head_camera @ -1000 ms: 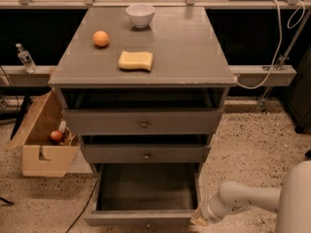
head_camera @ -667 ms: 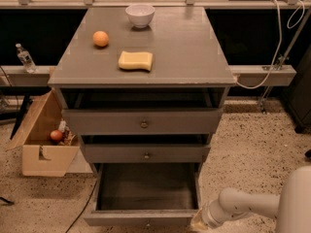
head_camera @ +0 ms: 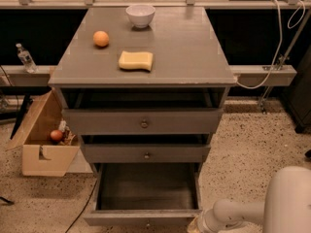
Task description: Close bottom drawer
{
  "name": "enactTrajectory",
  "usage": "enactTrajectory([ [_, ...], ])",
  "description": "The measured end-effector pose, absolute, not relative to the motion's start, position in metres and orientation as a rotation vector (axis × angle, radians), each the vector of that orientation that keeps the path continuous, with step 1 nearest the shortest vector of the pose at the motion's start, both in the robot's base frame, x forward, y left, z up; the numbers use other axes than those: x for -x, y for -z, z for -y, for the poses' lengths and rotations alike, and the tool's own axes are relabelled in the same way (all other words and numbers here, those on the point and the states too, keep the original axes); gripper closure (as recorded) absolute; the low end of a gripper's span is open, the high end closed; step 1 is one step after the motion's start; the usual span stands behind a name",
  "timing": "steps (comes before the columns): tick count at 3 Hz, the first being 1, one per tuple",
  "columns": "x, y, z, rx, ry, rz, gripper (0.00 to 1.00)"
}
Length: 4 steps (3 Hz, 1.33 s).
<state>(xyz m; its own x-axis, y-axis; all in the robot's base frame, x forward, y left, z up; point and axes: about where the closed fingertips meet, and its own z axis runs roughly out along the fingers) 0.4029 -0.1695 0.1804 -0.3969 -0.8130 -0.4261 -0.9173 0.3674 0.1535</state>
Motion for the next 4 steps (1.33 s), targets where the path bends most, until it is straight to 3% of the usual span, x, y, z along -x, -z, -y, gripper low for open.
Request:
enactTrajectory([
  [2, -0.425, -0.161, 0.13, 1.551, -0.498, -2.238, 1.0],
  [4, -0.436, -0.153, 0.123, 1.568, -0.503, -2.206, 1.0],
])
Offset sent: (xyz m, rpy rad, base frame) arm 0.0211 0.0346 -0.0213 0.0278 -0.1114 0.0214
